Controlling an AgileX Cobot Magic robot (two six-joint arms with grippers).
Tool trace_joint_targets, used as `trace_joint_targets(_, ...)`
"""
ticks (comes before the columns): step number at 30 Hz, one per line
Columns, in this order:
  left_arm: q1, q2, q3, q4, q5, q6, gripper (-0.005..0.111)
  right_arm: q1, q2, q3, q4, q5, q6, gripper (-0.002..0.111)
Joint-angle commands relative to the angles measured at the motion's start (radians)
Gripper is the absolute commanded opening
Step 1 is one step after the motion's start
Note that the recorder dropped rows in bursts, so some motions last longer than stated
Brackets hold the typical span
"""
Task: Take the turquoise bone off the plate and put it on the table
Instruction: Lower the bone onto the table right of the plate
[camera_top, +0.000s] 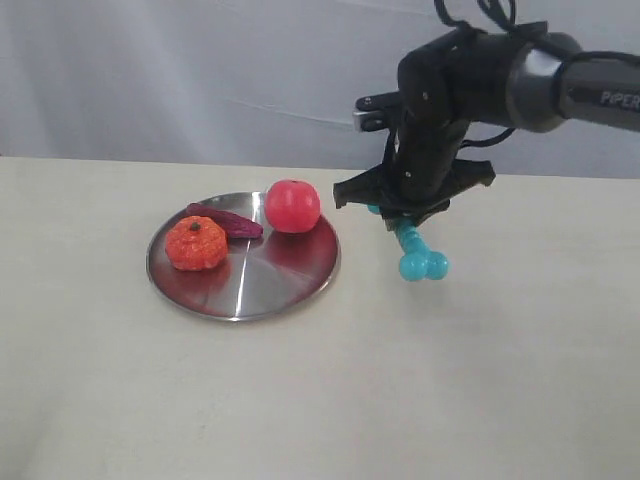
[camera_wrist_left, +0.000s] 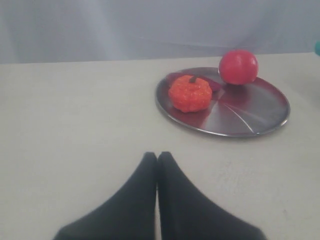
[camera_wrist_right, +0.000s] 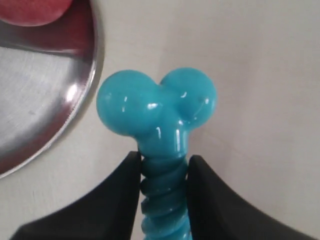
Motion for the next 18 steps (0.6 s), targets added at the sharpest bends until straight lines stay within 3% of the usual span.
trace_joint_targets(1, -0.002, -0.001, 0.003, 0.000, -0.001, 0.002, 0.000, -0.006, 0.076, 0.000, -0.011, -0.086, 0.059, -0.001)
trace_joint_targets(8, -0.002, -0.001, 0.003, 0.000, -0.001, 0.002, 0.000, -0.006, 0.150, 0.000, -0.088, -0.165, 0.203, -0.001)
trace_joint_targets(18, -0.002, -0.001, 0.003, 0.000, -0.001, -0.001, 0.000, -0.006, 0.201, 0.000, -0.142, -0.173, 0.245, -0.001)
